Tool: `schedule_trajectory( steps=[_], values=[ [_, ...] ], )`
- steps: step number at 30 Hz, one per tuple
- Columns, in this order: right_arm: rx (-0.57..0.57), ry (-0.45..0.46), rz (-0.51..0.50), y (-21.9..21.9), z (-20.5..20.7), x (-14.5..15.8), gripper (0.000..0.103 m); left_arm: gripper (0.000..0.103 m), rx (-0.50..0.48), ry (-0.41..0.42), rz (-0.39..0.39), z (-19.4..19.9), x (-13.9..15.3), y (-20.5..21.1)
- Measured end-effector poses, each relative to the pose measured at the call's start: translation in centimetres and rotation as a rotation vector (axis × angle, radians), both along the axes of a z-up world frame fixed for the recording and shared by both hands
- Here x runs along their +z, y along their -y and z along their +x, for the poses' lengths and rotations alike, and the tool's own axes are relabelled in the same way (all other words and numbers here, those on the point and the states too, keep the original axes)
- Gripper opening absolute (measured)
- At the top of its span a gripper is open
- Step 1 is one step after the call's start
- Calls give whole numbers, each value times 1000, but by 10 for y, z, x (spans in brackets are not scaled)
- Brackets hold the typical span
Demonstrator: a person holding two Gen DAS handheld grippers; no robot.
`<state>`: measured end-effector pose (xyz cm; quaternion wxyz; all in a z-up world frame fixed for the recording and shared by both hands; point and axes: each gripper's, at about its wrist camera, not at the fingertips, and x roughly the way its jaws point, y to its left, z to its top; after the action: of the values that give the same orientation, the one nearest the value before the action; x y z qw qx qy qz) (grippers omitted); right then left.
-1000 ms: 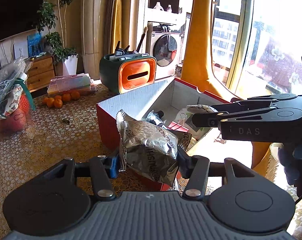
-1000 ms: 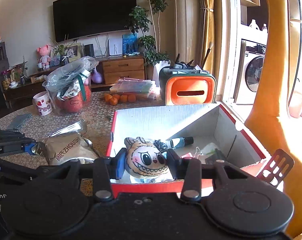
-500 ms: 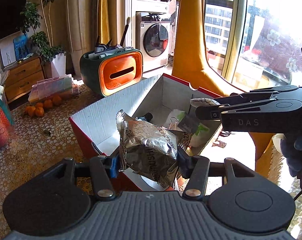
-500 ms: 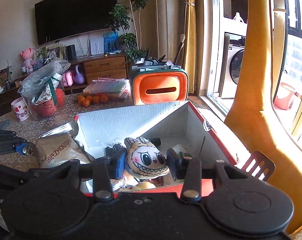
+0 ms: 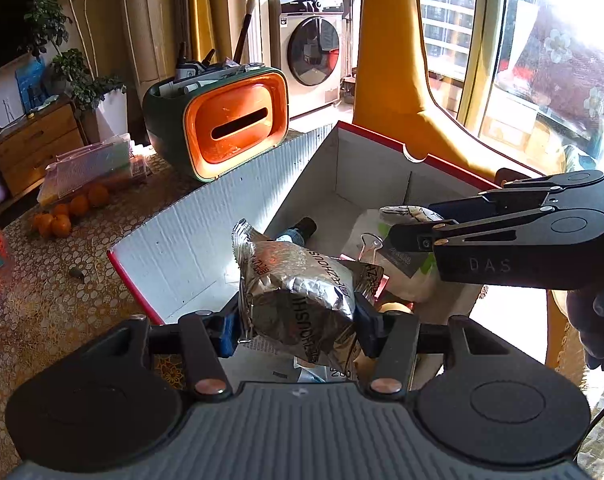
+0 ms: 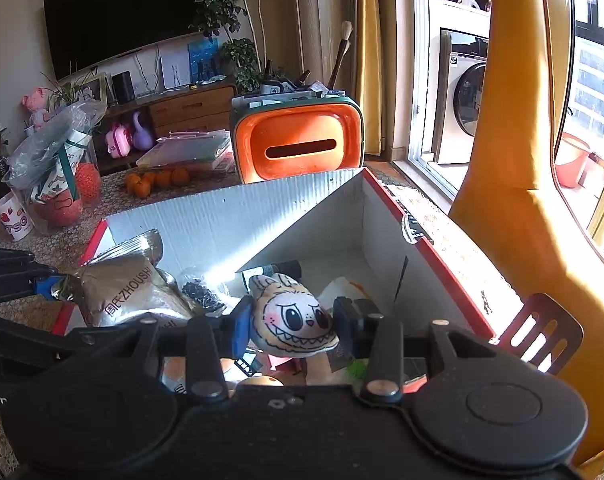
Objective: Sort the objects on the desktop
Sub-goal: 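Carry the silver pack in left tool while right tool carries the plush over the red box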
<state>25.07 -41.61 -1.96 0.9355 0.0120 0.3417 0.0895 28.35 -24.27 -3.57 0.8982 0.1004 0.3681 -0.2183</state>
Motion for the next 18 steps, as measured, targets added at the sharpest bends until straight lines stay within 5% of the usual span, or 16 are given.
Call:
schedule_trajectory(
  steps=[18],
  values=[
    [18, -58, -38, -6, 18, -25, 45, 54, -5, -79, -10, 8, -19, 1]
  ],
)
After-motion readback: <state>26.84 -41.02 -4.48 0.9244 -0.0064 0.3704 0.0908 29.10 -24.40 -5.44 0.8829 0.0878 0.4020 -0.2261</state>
